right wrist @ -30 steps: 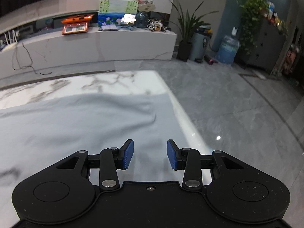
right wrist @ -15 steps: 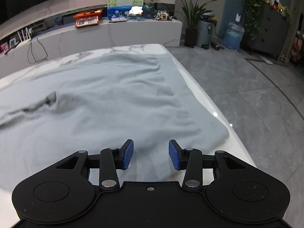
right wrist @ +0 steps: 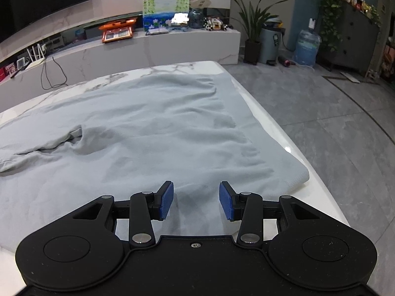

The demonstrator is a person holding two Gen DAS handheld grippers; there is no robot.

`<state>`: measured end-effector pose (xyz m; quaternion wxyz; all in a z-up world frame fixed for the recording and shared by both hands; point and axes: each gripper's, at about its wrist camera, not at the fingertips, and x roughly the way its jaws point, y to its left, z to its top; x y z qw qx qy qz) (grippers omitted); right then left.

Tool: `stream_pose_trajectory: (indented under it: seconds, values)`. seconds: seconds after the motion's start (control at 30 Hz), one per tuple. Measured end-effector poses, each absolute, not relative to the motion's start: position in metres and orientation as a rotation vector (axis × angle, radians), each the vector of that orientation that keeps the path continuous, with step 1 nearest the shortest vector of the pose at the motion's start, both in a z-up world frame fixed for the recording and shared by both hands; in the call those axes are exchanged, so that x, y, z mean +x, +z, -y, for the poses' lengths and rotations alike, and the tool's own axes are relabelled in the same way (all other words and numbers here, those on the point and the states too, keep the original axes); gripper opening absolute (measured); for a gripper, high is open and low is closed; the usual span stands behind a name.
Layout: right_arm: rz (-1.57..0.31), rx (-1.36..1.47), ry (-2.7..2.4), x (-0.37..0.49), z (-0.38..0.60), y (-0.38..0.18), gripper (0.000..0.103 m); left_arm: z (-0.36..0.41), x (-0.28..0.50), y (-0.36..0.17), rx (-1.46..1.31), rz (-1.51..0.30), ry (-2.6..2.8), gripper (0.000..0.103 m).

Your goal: Fold clothes

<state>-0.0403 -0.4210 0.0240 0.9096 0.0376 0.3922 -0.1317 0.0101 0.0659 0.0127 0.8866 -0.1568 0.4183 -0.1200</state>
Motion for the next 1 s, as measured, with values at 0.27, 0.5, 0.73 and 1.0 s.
stream_pose_trajectory:
  seconds: [0.27, 0.5, 0.73, 1.0]
  values:
    - [-0.825, 0.069, -0.267, -0.034, 0.424, 0.018, 0.04, -0.055, 0.006, 0.012, -0.236, -0.851, -0.257, 0.047]
    - [-0.835, 0.089, -0.262, -0.033, 0.427, 0.015, 0.04, -0.05, 0.003, 0.011, -0.173, -0.843, -0.272, 0.014]
    - [-0.857, 0.124, -0.298, -0.036, 0.437, 0.01, 0.04, -0.061, -0.002, 0.02, -0.218, -0.821, -0.29, 0.009]
    - [-0.862, 0.138, -0.333, -0.044, 0.446, 0.007, 0.039, -0.09, -0.008, 0.036, -0.186, -0.793, -0.182, 0.007]
